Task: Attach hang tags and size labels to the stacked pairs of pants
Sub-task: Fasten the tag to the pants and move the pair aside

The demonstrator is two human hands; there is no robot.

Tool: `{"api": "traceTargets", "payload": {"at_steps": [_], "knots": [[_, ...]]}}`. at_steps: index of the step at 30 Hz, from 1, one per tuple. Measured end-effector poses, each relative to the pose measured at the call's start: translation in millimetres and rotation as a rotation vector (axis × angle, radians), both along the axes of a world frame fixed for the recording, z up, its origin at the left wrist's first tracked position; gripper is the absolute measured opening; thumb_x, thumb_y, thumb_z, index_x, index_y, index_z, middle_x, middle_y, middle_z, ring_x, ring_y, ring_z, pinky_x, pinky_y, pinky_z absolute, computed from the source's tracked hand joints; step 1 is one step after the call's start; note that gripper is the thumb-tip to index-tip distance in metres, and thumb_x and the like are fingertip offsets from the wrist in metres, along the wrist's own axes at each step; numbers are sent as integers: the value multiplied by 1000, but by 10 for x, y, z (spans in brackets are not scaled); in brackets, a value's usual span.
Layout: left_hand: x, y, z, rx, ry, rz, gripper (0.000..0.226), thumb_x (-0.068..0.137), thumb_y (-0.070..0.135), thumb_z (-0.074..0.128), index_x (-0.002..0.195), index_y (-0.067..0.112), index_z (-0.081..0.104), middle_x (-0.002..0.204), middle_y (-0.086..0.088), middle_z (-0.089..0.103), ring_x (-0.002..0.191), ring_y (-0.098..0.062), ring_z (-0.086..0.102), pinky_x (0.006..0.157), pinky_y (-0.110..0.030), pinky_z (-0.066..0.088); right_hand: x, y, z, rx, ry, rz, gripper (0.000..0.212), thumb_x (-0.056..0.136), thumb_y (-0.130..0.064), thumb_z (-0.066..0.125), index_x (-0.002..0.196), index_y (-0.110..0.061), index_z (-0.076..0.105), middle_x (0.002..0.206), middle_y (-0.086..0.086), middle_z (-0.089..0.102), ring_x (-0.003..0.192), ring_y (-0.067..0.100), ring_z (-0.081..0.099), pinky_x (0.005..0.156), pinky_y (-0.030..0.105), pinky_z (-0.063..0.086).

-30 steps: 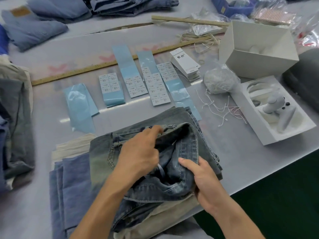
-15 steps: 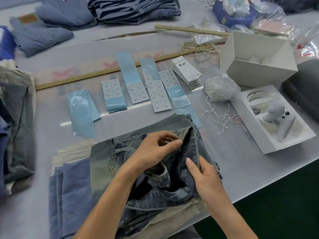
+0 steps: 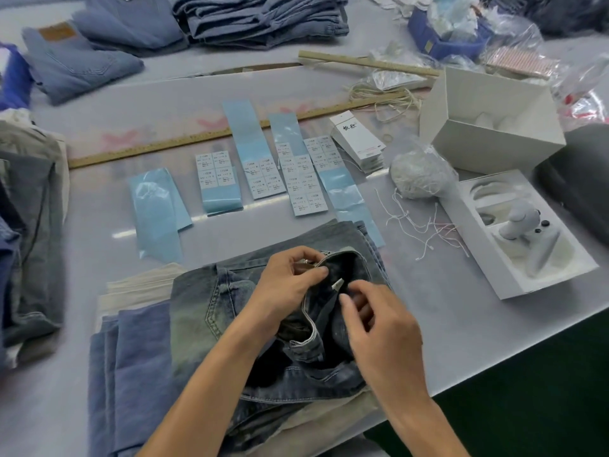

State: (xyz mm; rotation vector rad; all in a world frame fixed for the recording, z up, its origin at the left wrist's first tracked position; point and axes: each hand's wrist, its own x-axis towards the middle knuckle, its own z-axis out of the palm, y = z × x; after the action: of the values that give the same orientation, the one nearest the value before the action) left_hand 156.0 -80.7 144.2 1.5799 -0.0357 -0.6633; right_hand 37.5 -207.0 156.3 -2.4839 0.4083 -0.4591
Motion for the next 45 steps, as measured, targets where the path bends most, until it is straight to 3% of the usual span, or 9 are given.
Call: {"api": "traceTargets", "payload": {"at_steps": [4,9,12,19,25,28,33,38,45], "knots": [[-54,11,65,-52,-51,-80,14,94,3,68,99,15,71,92,-23,75,82,-33,68,89,-60,54,123,-17,-1,204,222,-50,38,92,-67,51,82,-33,63,66,-16,63,66,2,61,56,13,40],[-94,10,84,-27,-130,-73,19,94,6,68,98,24,69,88,-16,76,87,-43,70,86,-63,56,146,-39,-38,605,174,-117,8,96,-34,68,89,-32,71,78,-13,74,71,7,72,66,26,59],[-99,7,80,-31,-135,-68,17,91,13,68,97,29,68,86,-11,77,84,-42,71,83,-64,56,111,-114,7,805,170,-131,13,94,-17,71,87,-26,76,78,0,76,70,13,73,65,24,60],[-71,-13,28,16,-261,-127,24,93,9,67,103,31,64,78,1,72,67,-17,60,68,-39,49,79,-269,134,1177,194,-72,13,81,-22,76,94,-21,78,91,16,77,79,23,74,68,22,58],[-131,-138,16,106,-382,-216,36,84,12,80,105,34,61,87,8,69,66,-6,62,69,-20,50,13,-213,-31,1234,178,-142,12,92,-14,68,96,-15,79,94,19,76,84,26,75,72,24,59],[-147,-183,11,125,-417,-214,39,82,12,80,105,35,59,85,10,69,60,-5,56,66,-15,44,11,-208,-45,1323,149,-194,21,92,-29,64,96,-14,78,93,22,75,79,25,73,68,25,60],[-133,-127,-24,46,-330,-237,37,86,10,78,107,33,58,89,8,76,78,-15,69,77,-28,50,97,-232,-68,1278,195,-165,20,84,-33,72,99,-21,78,89,8,75,72,16,70,61,22,57],[-128,-34,-61,-82,-226,-145,35,86,3,76,106,27,60,87,-4,76,69,-13,63,69,-21,49,84,-306,-121,1296,205,-117,12,76,-24,77,88,-24,80,82,5,74,72,14,71,60,20,57],[-234,-192,-30,200,-482,-202,41,89,-3,53,105,34,61,90,11,61,76,-6,57,75,-32,46,49,-343,-165,1315,202,-135,7,74,-18,78,81,-21,79,82,11,75,73,20,75,62,20,58]]}}
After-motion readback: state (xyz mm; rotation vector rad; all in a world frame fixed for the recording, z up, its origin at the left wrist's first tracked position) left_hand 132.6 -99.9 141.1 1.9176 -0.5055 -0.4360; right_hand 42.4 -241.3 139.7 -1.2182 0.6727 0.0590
